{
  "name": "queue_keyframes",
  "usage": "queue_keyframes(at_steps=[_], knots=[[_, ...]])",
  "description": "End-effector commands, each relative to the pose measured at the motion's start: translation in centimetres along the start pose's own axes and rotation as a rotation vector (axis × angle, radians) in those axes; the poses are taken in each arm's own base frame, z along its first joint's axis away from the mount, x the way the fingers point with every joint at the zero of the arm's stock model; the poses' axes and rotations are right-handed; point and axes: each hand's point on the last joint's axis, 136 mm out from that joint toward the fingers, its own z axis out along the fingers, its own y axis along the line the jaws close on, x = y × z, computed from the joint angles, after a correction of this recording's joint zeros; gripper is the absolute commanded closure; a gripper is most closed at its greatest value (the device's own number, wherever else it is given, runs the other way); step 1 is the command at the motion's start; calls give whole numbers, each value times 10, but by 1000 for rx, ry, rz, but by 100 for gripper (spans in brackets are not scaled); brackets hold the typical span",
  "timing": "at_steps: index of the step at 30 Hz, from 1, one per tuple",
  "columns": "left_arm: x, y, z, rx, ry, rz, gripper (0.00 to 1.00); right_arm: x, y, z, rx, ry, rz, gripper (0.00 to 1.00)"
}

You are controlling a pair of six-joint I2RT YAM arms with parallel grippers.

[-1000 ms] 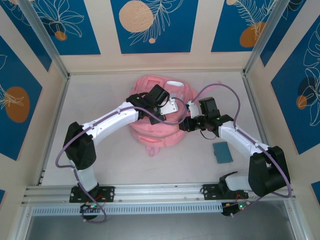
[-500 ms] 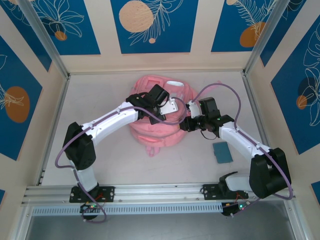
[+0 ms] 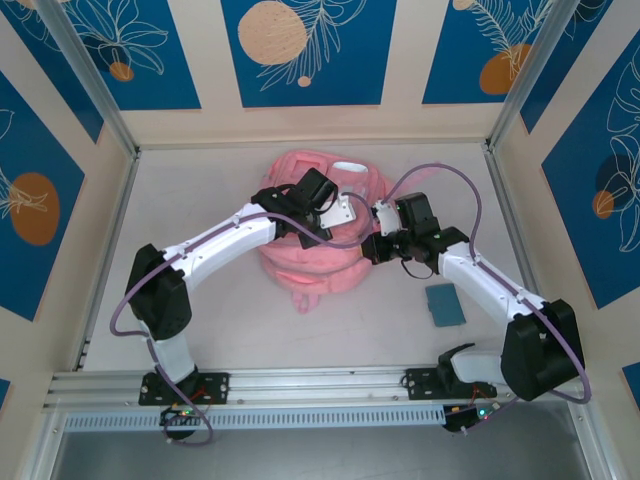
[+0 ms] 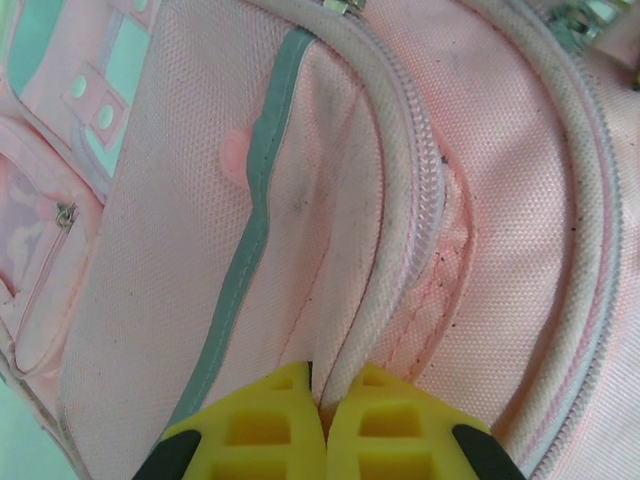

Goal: Pack the student bag

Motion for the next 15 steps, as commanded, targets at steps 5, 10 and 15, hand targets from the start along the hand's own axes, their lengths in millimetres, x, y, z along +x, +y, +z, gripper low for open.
queue_keyframes(at_steps=[5,10,15], knots=[[-28,25,-18,-71,-127,-181,100,22,48,-18,-168,60,28,95],[-39,22,-15,-36,-171,-246,100,31,87,-14,-344,74,49,96],[-48,22,-16,-21,-215,-295,100,31,106,2,-416,84,70,97]])
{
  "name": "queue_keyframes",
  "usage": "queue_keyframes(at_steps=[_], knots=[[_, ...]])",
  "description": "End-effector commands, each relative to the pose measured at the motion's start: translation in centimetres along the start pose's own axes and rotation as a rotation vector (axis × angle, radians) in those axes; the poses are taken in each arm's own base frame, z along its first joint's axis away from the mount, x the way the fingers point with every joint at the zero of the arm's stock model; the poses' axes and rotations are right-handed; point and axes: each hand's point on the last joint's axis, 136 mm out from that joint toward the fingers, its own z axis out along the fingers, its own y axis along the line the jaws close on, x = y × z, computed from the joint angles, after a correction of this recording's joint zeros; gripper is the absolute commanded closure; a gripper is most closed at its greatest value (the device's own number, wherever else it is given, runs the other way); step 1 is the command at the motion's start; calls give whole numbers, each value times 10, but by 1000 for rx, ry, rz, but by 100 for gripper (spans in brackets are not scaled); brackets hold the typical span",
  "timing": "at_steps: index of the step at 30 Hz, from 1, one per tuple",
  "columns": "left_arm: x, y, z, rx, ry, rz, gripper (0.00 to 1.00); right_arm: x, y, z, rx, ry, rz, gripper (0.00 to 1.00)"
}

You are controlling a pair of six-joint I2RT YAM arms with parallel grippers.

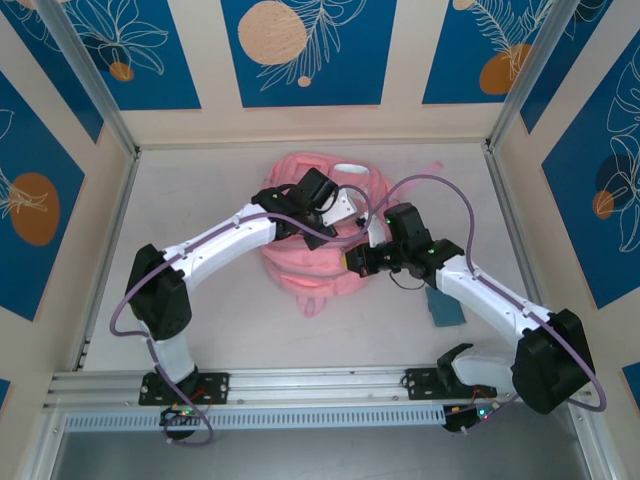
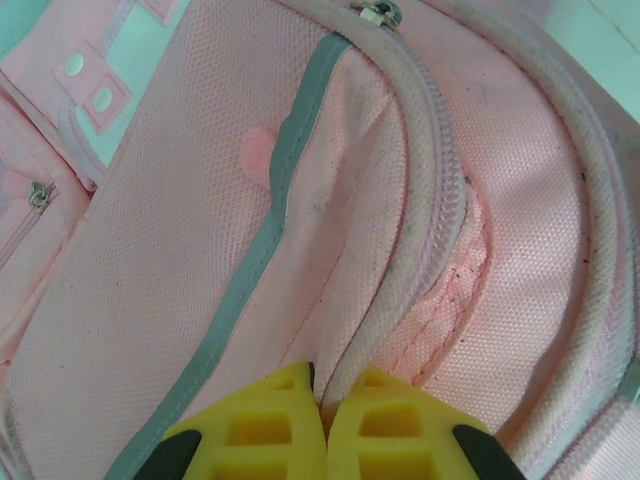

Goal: Pack the student bag

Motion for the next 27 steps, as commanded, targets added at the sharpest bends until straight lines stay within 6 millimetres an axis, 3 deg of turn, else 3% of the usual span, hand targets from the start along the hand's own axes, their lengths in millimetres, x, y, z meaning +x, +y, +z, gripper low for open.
queue_keyframes(at_steps=[1,6,12,17,23,27], knots=[[-44,21,-15,-57,-186,-106,100,15,38,10,-188,68,30,97],[-42,22,-19,-65,-204,-117,100,4,17,-2,-147,-15,151,85],[-33,18,-22,-45,-227,-123,100,-14,-9,-37,-121,-119,356,52],[-30,15,-21,-40,-236,-133,100,-28,-35,-50,-67,-157,561,47],[-26,11,-19,-25,-246,-146,100,-58,-34,-57,-95,-186,684,40],[-24,9,-19,-21,-260,-154,100,-65,-49,-49,-38,-166,820,37]])
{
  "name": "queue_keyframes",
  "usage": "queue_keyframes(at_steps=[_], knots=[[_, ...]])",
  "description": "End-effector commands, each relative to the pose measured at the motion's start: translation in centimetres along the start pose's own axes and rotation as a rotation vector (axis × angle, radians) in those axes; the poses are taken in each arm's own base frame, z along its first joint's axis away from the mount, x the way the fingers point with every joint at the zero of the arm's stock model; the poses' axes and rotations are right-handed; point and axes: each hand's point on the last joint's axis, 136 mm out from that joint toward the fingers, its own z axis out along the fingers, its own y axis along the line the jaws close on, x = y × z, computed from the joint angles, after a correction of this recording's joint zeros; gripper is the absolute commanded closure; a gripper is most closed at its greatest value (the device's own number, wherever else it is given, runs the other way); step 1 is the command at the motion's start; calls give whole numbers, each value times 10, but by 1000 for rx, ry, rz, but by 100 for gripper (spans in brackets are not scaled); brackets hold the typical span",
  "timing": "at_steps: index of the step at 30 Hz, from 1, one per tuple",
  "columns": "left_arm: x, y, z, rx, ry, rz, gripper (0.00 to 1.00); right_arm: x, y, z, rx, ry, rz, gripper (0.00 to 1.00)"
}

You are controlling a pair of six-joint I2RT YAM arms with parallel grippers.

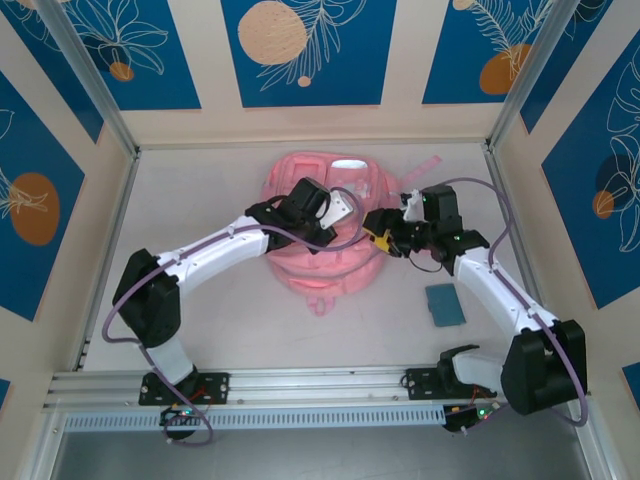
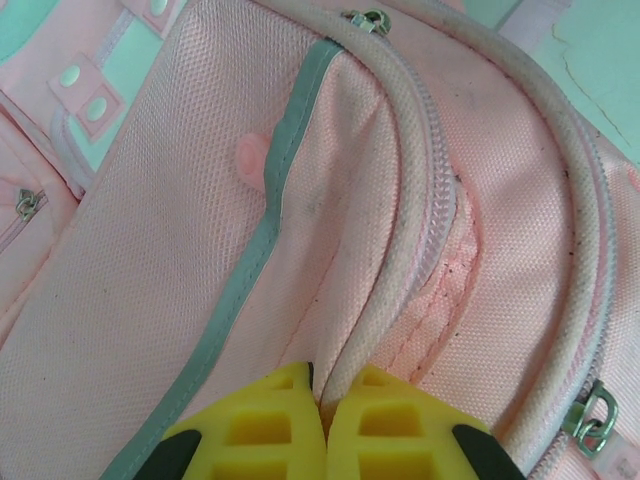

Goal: Pack the student bag

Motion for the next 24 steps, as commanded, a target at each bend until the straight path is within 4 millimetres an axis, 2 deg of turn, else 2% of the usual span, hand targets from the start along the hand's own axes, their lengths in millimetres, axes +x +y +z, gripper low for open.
queue_keyframes(at_steps=[1,6,15,20,24], knots=[[-28,10,-23,-14,-130,-53,100,-7,-8,7,66,15,171,36],[-31,8,-24,-4,-147,-53,100,-15,-17,26,91,23,243,34],[-28,4,-20,20,-142,-56,100,-18,-2,48,26,64,260,35],[-27,-1,-22,46,-142,-62,100,-21,3,52,-33,58,282,34],[-25,-5,-23,66,-139,-72,100,-22,15,56,-103,78,263,32]])
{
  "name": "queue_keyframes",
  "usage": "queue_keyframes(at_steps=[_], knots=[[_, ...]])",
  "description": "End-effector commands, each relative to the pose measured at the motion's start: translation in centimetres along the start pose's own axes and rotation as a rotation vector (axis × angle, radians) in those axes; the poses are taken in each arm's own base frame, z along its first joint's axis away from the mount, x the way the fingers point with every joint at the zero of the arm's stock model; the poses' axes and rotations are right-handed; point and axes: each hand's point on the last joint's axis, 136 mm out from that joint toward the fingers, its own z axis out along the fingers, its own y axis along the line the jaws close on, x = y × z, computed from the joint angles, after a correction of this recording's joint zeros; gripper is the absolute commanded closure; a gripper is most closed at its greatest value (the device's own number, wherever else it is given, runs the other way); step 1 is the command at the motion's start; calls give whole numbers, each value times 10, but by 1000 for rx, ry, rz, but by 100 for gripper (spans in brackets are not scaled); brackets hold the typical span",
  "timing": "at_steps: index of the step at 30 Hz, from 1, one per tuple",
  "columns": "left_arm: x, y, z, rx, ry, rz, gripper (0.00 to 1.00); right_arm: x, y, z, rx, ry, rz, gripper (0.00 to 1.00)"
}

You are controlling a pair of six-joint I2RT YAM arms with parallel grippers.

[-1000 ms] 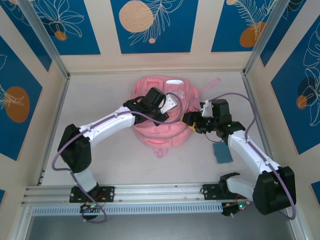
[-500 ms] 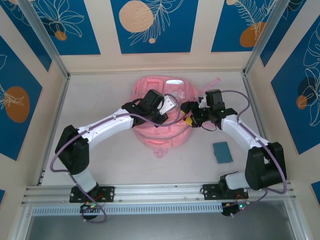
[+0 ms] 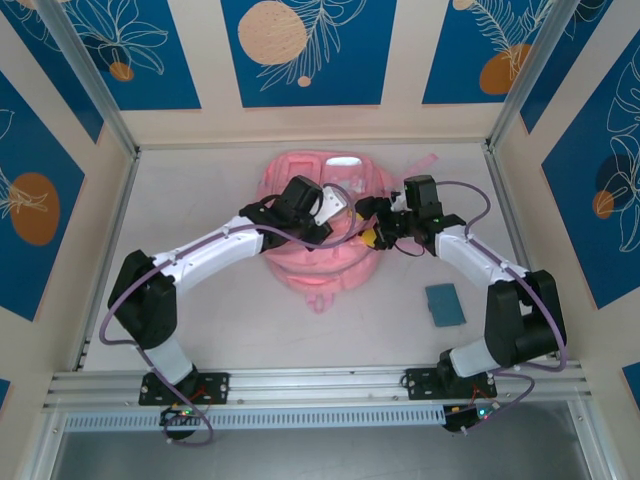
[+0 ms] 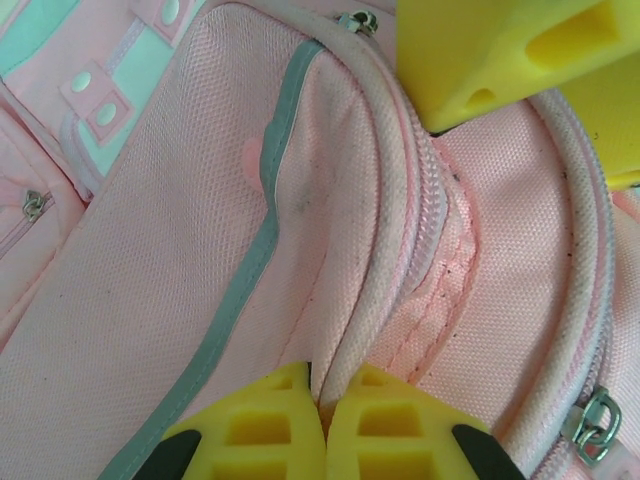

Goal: Pack the student bag

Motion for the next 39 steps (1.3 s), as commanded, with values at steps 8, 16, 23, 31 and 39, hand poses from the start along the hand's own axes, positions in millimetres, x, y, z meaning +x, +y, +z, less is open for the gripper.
queue_keyframes(at_steps=[8,16,23,31,39], knots=[[-24,-11,-14,63,-77,-48,100,14,20,-9,-186,11,-97,42],[-29,-12,-14,78,-69,-62,100,17,22,-13,-225,12,-137,31],[-33,-17,-15,112,-61,-40,100,12,22,5,-152,83,-69,24],[-28,-17,-18,112,-36,-57,99,16,28,18,-101,135,-34,42],[-13,-10,-49,58,-5,-344,55,23,39,14,-102,149,-18,65]])
